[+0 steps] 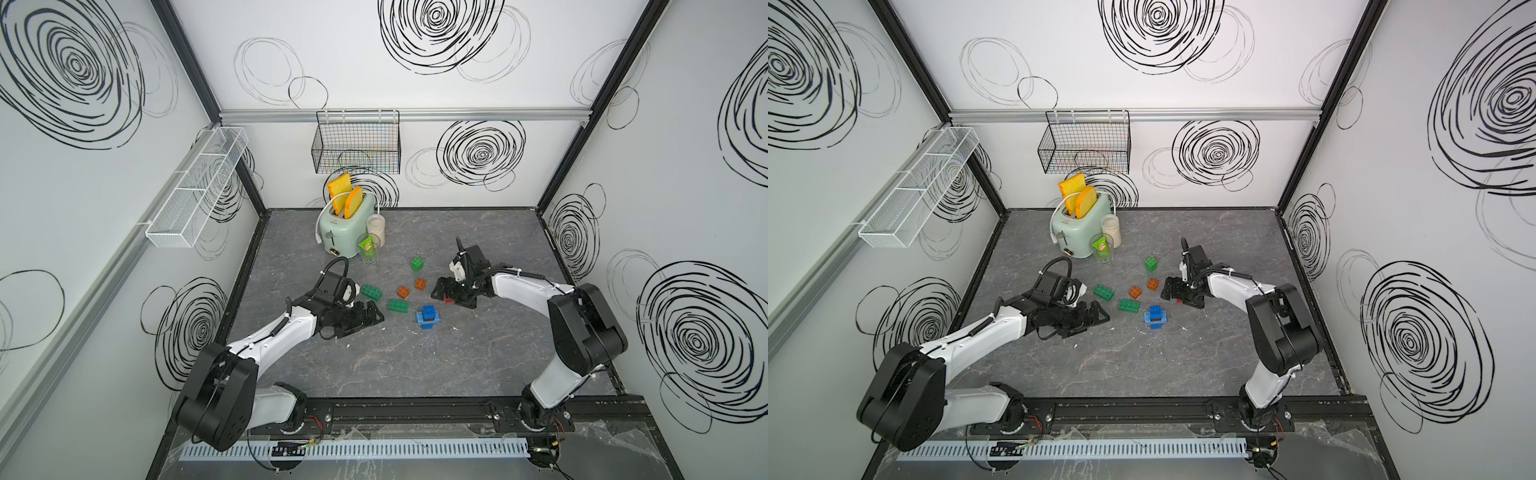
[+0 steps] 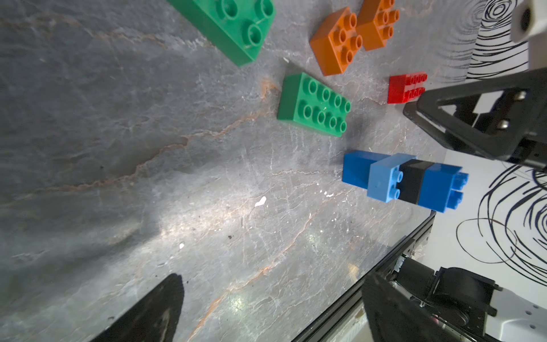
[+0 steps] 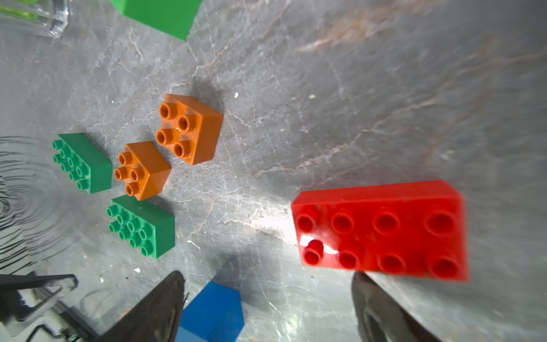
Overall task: Assemble the letter f with lego
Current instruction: Adjust the lego brick at the center of the board, then pick up the lego brick from the center of the board.
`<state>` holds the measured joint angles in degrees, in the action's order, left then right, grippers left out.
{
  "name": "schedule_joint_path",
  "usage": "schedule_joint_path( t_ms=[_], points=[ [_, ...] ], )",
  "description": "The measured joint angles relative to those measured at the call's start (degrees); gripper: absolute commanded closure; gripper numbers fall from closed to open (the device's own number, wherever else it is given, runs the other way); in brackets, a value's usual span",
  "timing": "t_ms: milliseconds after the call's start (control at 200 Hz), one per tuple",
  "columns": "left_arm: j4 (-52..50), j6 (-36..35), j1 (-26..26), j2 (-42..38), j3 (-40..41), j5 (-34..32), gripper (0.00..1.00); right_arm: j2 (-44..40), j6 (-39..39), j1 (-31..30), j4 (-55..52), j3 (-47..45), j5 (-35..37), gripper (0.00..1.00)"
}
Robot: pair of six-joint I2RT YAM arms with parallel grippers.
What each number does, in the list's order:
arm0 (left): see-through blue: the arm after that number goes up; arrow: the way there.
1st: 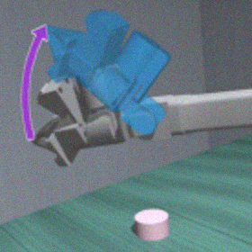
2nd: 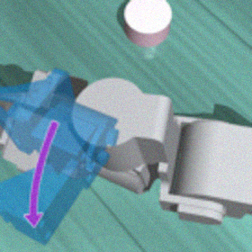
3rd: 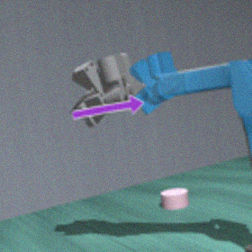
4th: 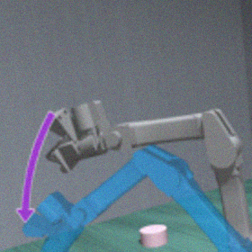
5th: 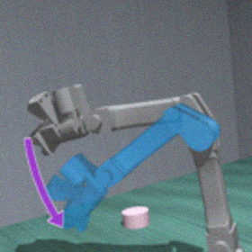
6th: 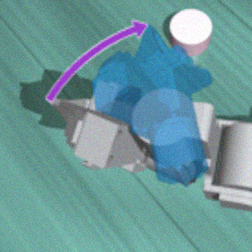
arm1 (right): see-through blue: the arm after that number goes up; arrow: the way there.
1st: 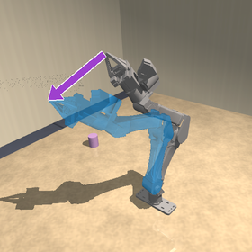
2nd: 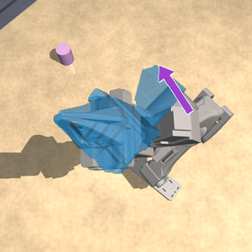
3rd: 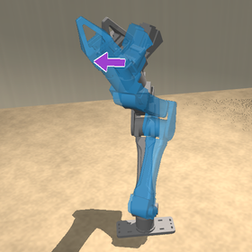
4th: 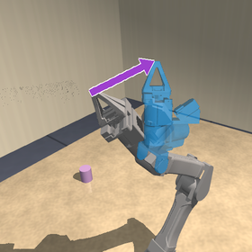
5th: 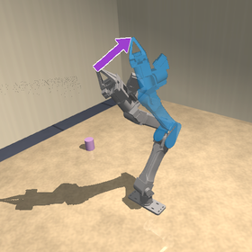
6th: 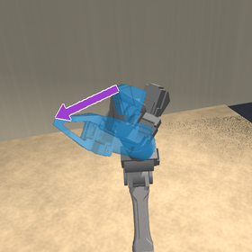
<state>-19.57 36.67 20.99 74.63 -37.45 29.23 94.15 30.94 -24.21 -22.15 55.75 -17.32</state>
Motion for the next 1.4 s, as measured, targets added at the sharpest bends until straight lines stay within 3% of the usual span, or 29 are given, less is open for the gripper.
schedule_joint_path(
  t_ms=[15, 260, 600, 990, 1401],
  points=[
    [0.1, 0.0, -0.1, 0.0, 0.1, 0.0, 0.01, -0.6, 0.0, 0.0, -0.2, -0.2, 0.3, 0.0],
    [0.5, 0.0, -1.0, 0.0, 2.0, -0.2, 0.02, -10.2, -1.7, 0.7, 0.5, -2.7, 3.1, 0.01],
    [1.3, 0.0, -3.0, 0.9, 2.0, -0.1, 0.02, 1.9, -5.7, 3.6, -0.5, 1.7, 7.7, 0.01],
    [1.8, 0.0, -3.8, 4.0, 1.9, 0.4, 0.03, 6.0, -8.2, 1.6, -0.1, 2.9, 11.2, 0.0],
    [1.9, 0.0, -3.9, 5.0, 1.0, 1.0, 0.03, 7.6, -9.8, -0.4, -0.1, 3.9, 16.6, 0.15]
  ],
)
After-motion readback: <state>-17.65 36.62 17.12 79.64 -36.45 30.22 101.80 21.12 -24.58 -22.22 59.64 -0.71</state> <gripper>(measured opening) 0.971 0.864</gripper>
